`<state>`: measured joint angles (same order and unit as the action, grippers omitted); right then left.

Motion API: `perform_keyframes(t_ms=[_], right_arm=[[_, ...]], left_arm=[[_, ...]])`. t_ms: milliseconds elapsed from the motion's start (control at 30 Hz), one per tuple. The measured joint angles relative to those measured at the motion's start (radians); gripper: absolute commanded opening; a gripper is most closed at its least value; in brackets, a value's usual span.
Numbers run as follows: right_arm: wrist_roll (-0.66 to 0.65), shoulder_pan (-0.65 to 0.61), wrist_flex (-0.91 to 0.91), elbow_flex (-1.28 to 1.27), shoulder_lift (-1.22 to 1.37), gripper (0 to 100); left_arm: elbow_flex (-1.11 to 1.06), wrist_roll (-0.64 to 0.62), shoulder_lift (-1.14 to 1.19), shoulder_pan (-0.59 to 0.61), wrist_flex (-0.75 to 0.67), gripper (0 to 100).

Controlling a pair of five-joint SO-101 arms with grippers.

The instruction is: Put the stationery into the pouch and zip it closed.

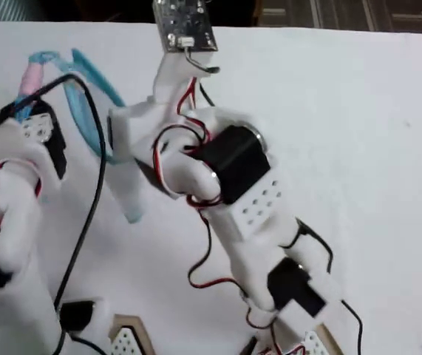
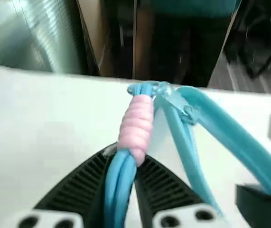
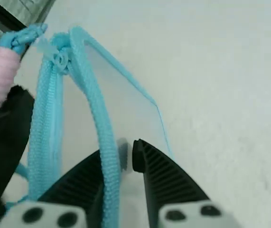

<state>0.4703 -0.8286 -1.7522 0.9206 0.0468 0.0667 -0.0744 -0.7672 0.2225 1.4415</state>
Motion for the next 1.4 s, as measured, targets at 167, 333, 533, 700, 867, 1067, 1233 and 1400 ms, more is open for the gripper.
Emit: perform_keyframes(t_ms=[167, 333, 533, 700, 867, 1067, 1233, 1400], right_arm=[[-0.02, 0.006, 0.0, -0.276, -0.138, 1.8], [-0.048, 0.005, 0.0, -0.397, -0.172, 2.0], [-0.275, 0.009, 0.0, -0.528, -0.187, 2.1], [-0.339, 0.011, 0.0, -0.539, -0.192, 6.0], [-0.287, 0.031, 0.009, -0.539, -0.192, 21.5], [-0.276, 0.029, 0.046, -0.531, -0.227, 23.6], [-0.276, 0.035, 0.063, -0.468, -0.315, 23.5], [-0.276, 0.035, 0.063, -0.462, -0.387, 23.5]], left_arm=[[0.003, 0.035, -0.006, 0.006, 0.051, 2], [-0.005, 0.034, 0.015, -0.052, 0.083, 2], [-0.058, 0.035, 0.015, -0.155, 0.087, 2], [-0.061, 0.035, 0.014, -0.166, 0.087, 2], [-0.061, 0.037, 0.014, -0.167, 0.087, 2], [-0.061, 0.037, 0.014, -0.169, 0.087, 2], [-0.061, 0.034, 0.014, -0.167, 0.087, 2], [-0.061, 0.032, 0.014, -0.167, 0.087, 2]])
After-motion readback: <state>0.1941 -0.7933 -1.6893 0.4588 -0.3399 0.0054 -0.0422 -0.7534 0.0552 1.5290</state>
